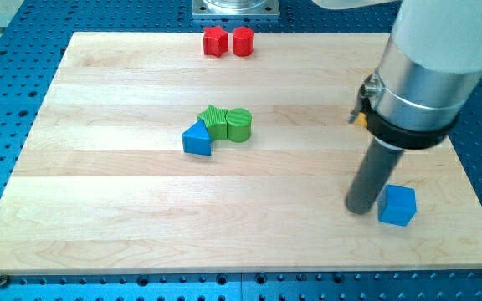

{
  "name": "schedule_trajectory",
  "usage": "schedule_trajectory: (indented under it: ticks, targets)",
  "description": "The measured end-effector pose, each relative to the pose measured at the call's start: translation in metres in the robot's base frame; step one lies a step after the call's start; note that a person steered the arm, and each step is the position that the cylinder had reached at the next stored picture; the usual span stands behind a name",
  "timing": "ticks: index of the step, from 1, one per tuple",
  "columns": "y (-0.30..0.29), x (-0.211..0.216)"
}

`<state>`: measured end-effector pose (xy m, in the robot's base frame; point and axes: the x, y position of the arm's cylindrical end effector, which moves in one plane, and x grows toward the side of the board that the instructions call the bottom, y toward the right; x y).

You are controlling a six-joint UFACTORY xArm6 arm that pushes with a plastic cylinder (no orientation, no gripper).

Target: Push the triangle into the cube

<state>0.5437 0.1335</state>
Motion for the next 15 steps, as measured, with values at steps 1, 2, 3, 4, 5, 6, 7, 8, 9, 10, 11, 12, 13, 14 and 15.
schedule_trajectory:
  ticks: [1, 2, 3, 4, 5, 6, 7, 8, 9, 10, 11, 12, 13, 14, 15]
  targets:
    - [0.058, -0.012]
    - [0.057, -0.011]
    - [-0.088, -0.016]
    - [-0.254, -0.012]
    - [-0.275, -0.094]
    - [-0.173, -0.106]
    - [-0.044, -0.069]
    - [-0.062, -0.081]
    - [-0.108, -0.122]
    - [-0.145, -0.080]
    - [-0.118, -0.048]
    - [-0.029, -0.013]
    - [-0.073, -0.054]
    - [-0.132, -0.029]
    - [-0.046, -0.004]
